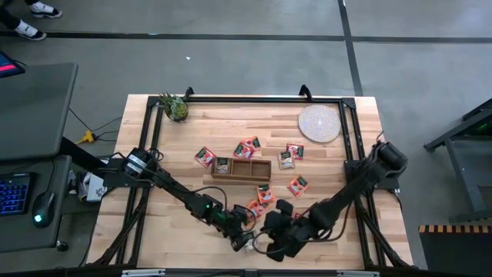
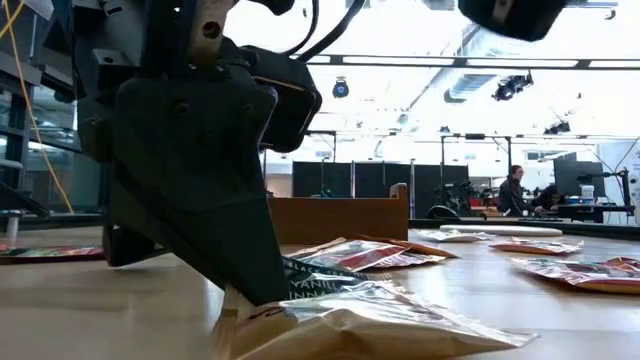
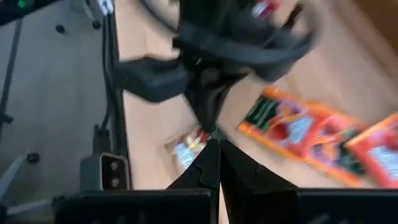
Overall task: Pick & Place Tea
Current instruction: Put the brown tea bag into the left section of the brown wooden organizer
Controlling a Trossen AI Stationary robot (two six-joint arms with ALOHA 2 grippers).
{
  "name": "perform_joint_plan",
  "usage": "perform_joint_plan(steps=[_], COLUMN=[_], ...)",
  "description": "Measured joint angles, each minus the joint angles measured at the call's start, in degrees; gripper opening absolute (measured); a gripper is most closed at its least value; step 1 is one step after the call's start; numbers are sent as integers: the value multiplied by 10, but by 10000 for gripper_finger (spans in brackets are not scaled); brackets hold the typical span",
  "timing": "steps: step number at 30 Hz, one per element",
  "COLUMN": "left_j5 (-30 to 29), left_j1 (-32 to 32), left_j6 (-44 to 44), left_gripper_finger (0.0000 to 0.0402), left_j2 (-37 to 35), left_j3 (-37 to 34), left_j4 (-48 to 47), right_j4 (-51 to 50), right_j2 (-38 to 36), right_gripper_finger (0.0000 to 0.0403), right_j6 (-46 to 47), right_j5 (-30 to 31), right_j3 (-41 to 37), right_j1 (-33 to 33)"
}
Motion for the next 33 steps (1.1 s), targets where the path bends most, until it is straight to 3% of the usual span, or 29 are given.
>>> perform_joint_plan(steps=[12,26,33], left_j5=[-65,-133,-234], left_j1=[-4,-34,-46], left_j6=[88,115,162], left_gripper_finger=[0,0,0], left_j2=[-84,-228,-279], left_j3=[-1,5,97], left_j4=[-112,-242,-461], right_j4=[-52,-118,-128], right_j2=[-110,-123,-124], right_gripper_finger=[0,0,0], right_j6=[-57,-55,-58], right_j5=[81,78,71], right_j3=[1,1,1], right_j1=[0,-1,-2])
